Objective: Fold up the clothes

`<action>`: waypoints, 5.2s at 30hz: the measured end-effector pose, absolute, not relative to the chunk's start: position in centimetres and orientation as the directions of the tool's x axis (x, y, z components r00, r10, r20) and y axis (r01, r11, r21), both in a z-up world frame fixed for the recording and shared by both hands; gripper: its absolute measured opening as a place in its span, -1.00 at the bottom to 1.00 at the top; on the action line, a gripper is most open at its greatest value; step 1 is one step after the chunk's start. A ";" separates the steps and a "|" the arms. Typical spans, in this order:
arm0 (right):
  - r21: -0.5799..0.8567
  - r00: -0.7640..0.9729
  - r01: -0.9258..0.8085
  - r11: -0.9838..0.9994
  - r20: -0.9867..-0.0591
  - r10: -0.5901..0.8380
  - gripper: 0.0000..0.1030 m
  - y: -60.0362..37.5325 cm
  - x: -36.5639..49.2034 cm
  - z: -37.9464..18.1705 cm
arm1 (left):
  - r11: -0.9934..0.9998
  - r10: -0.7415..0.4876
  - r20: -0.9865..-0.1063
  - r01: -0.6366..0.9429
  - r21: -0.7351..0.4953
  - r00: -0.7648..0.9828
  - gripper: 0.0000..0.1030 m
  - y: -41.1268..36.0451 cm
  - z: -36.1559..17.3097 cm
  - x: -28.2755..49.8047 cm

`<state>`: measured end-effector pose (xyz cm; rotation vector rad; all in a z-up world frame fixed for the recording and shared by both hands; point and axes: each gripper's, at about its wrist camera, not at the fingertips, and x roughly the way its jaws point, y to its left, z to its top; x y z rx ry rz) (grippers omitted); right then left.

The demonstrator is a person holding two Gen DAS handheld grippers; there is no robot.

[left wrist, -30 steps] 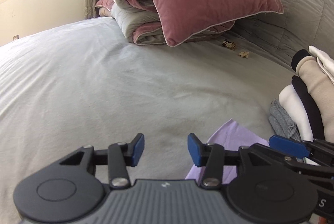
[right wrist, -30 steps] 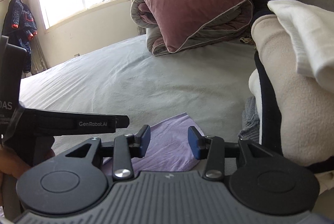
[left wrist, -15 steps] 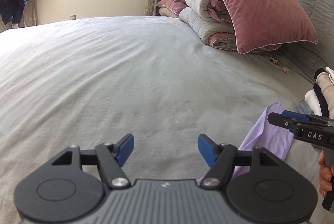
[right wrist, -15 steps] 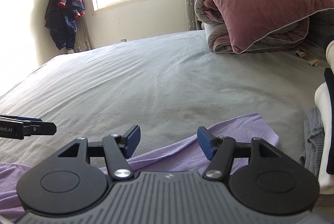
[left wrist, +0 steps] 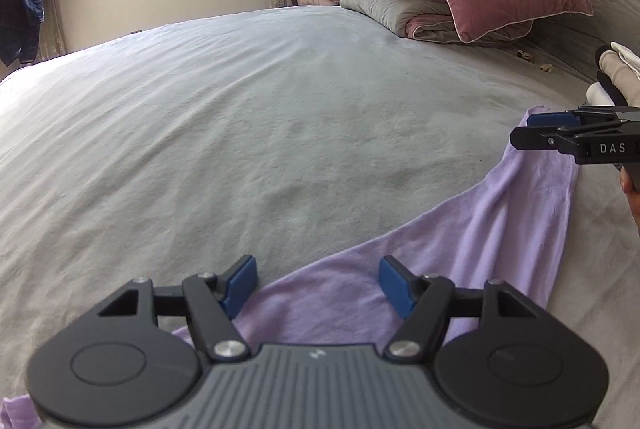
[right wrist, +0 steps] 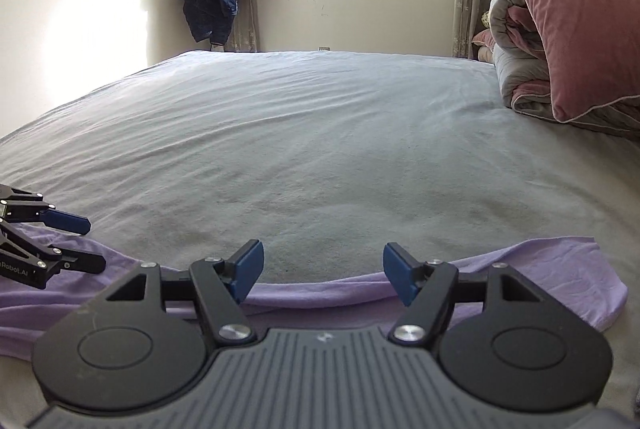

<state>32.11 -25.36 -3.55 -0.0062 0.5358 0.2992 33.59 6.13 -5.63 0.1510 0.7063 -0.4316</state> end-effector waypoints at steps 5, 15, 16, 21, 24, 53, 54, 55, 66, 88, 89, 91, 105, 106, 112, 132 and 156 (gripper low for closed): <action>0.186 0.793 -0.289 0.939 -0.503 0.344 0.36 -26.5 32.5 -3.7 | 0.877 -0.378 -0.655 0.480 -0.026 0.654 0.32 6.7 -5.7 33.5; 0.197 0.745 -0.386 0.901 -0.510 0.430 0.36 -26.7 32.1 -3.7 | 0.907 -0.374 -0.645 0.409 -0.103 0.666 -0.70 8.3 -5.7 34.1; 0.193 0.741 -0.394 0.899 -0.512 0.435 0.36 -26.9 32.0 -3.6 | 0.908 -0.376 -0.644 0.405 -0.111 0.666 -0.91 8.3 -5.7 34.1; 0.180 0.731 -0.368 0.912 -0.551 0.403 0.36 -27.5 32.4 -4.4 | 0.937 -0.309 -0.612 0.344 -0.064 0.728 -0.98 7.7 -5.7 33.3; 0.150 0.729 -0.344 0.927 -0.580 0.365 0.36 -27.7 32.6 -4.9 | 0.974 -0.184 -0.572 0.225 0.001 0.800 -0.98 7.6 -5.4 33.1; 0.263 0.718 -0.341 0.902 -0.546 0.431 0.41 -24.2 31.7 -3.3 | 0.994 0.058 -0.620 -0.104 -0.039 0.783 0.16 22.2 -2.6 27.6; 0.270 0.709 -0.364 0.892 -0.540 0.453 0.41 -23.1 31.5 -2.9 | 0.991 0.062 -0.623 -0.121 -0.053 0.779 0.16 23.4 -2.6 27.4; 0.278 0.701 -0.385 0.880 -0.532 0.475 0.41 -21.9 31.4 -2.5 | 0.988 0.058 -0.629 -0.134 -0.074 0.775 0.16 24.4 -2.7 27.3; 0.163 0.522 -0.727 0.667 -0.500 0.691 -0.07 -5.6 32.4 -0.3 | 0.935 -0.164 -0.622 -0.081 -0.346 0.766 -0.04 29.7 -5.6 27.6; -0.054 0.590 -0.706 0.707 -0.598 0.543 -0.95 4.9 34.4 -6.0 | 0.939 0.098 -0.563 -0.264 -0.221 0.820 -0.90 31.3 -6.8 26.8; -0.060 0.600 -0.697 0.714 -0.594 0.535 -0.95 4.9 34.3 -6.1 | 0.942 0.112 -0.570 -0.269 -0.199 0.814 -0.89 31.1 -6.9 27.0; -0.066 0.619 -0.676 0.734 -0.591 0.517 -0.68 4.7 34.2 -5.8 | 0.947 0.140 -0.580 -0.280 -0.159 0.803 -0.83 30.7 -6.7 27.3; -0.002 0.741 -0.353 0.936 -0.612 0.278 0.21 -11.9 30.8 -3.4 | 0.983 -0.064 -0.555 -0.044 -0.179 0.829 0.20 23.5 -2.0 24.5; 0.021 0.744 -0.323 0.946 -0.613 0.267 0.21 -13.6 30.7 -3.5 | 0.984 -0.098 -0.560 -0.006 -0.181 0.823 0.20 22.3 -2.0 25.1; 0.030 0.751 -0.292 0.956 -0.612 0.249 0.21 -20.1 31.9 -4.3 | 0.976 -0.219 -0.594 0.174 -0.132 0.774 0.19 15.8 -3.1 29.7; -0.143 0.704 -0.379 0.914 -0.686 0.185 -0.30 -28.4 39.1 -5.9 | 0.930 -0.272 -0.647 0.368 0.013 0.712 -0.57 7.2 -6.1 35.8; -0.225 0.855 -0.186 0.957 -0.517 0.045 -0.06 -29.2 34.0 -5.2 | 0.946 -0.160 -0.559 0.287 0.148 0.813 0.14 4.9 -4.3 32.0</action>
